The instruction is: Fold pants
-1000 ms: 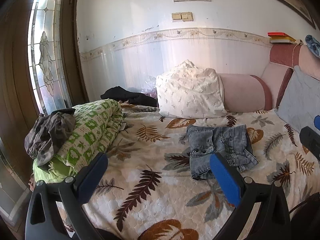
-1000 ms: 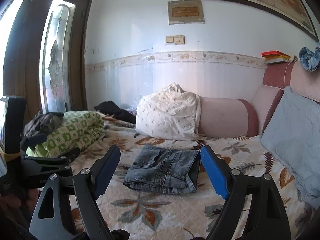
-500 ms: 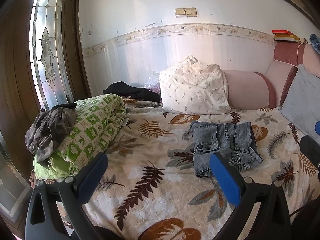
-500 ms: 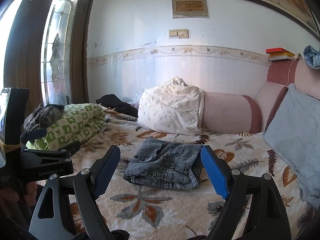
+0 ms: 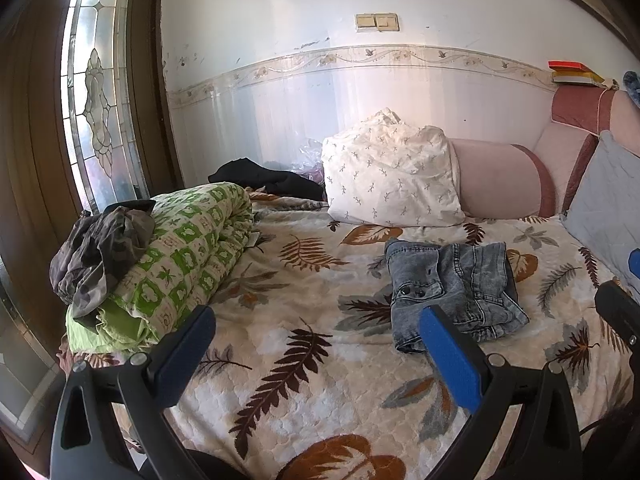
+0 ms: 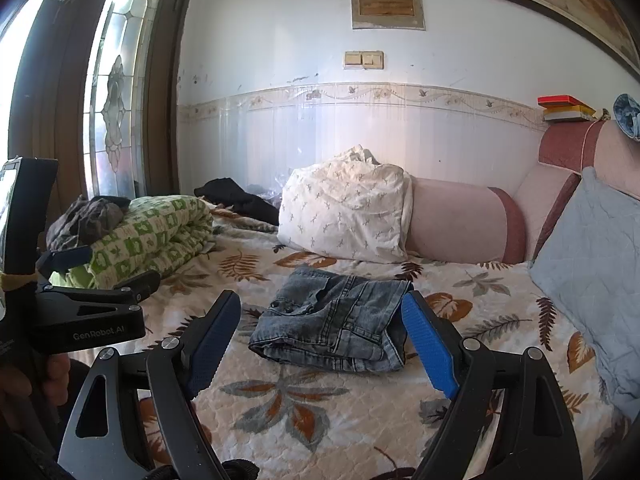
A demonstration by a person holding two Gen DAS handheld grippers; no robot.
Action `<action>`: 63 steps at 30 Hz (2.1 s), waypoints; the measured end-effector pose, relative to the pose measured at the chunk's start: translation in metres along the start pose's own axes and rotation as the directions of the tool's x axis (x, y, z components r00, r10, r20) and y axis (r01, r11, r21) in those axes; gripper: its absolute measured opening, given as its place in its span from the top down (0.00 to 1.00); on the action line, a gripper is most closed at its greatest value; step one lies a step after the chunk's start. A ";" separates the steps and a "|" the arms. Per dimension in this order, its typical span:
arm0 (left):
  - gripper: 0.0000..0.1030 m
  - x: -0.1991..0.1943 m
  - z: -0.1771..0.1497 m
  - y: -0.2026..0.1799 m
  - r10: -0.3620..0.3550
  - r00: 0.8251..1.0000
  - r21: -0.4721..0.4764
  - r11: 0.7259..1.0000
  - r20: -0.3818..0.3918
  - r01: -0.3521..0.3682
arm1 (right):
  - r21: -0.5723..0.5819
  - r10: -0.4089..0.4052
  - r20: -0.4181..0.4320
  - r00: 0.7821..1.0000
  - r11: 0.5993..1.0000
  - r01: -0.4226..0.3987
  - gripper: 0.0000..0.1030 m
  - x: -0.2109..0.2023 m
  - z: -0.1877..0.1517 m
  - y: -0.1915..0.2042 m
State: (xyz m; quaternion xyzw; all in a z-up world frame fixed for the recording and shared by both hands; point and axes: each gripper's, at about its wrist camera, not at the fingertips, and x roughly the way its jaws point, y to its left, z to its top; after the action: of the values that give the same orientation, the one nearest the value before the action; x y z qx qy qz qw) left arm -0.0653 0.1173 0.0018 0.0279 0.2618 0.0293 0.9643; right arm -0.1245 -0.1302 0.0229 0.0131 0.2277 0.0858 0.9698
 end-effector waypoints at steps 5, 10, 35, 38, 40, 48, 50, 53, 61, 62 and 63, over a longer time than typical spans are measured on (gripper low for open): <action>0.00 0.001 -0.001 0.002 0.001 1.000 -0.003 1.000 -0.004 -0.001 | -0.002 0.000 -0.002 1.000 1.000 0.000 0.20 0.000 -0.001 0.001; 0.00 0.002 -0.002 0.002 0.000 1.000 -0.007 1.000 -0.007 -0.001 | -0.008 -0.001 -0.008 1.000 1.000 0.001 0.20 0.003 -0.003 0.001; 0.00 0.008 -0.008 0.001 0.006 1.000 -0.014 1.000 -0.024 -0.006 | -0.015 -0.005 -0.025 1.000 1.000 0.005 0.20 0.010 -0.011 0.004; 0.00 0.008 -0.009 0.002 0.005 1.000 -0.015 1.000 -0.025 -0.006 | -0.014 -0.005 -0.028 1.000 1.000 0.005 0.20 0.010 -0.012 0.004; 0.00 0.008 -0.009 0.002 0.005 1.000 -0.015 1.000 -0.026 -0.005 | -0.012 -0.006 -0.030 1.000 1.000 0.005 0.20 0.011 -0.012 0.003; 0.00 0.010 -0.011 0.003 0.005 1.000 -0.016 1.000 -0.028 -0.006 | -0.012 -0.002 -0.038 0.999 1.000 0.002 0.20 0.015 -0.012 0.002; 0.00 0.012 -0.011 0.003 0.001 0.999 -0.019 1.000 -0.032 -0.002 | -0.014 -0.002 -0.041 0.999 1.000 0.001 0.20 0.017 -0.012 0.003; 0.00 0.016 -0.011 0.004 0.001 0.999 -0.020 1.000 -0.038 -0.002 | -0.018 0.002 -0.046 0.999 1.000 -0.003 0.20 0.021 -0.013 0.005; 0.00 0.025 -0.011 0.007 -0.008 0.998 -0.026 1.000 -0.057 0.006 | -0.029 0.012 -0.066 0.998 0.999 -0.014 0.20 0.030 -0.016 0.011; 0.00 0.027 -0.012 0.008 -0.010 0.998 -0.023 1.000 -0.060 0.008 | -0.032 0.013 -0.068 0.998 0.999 -0.015 0.20 0.032 -0.016 0.012; 0.00 0.028 -0.012 0.007 -0.008 0.998 -0.021 1.000 -0.062 0.007 | -0.033 0.014 -0.070 0.997 0.999 -0.017 0.20 0.033 -0.016 0.013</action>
State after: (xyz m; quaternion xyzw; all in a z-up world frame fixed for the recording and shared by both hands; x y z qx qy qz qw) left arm -0.0475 0.1270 -0.0222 0.0160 0.2912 0.0293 0.9561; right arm -0.1044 -0.1117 -0.0050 -0.0045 0.2598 0.0976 0.9607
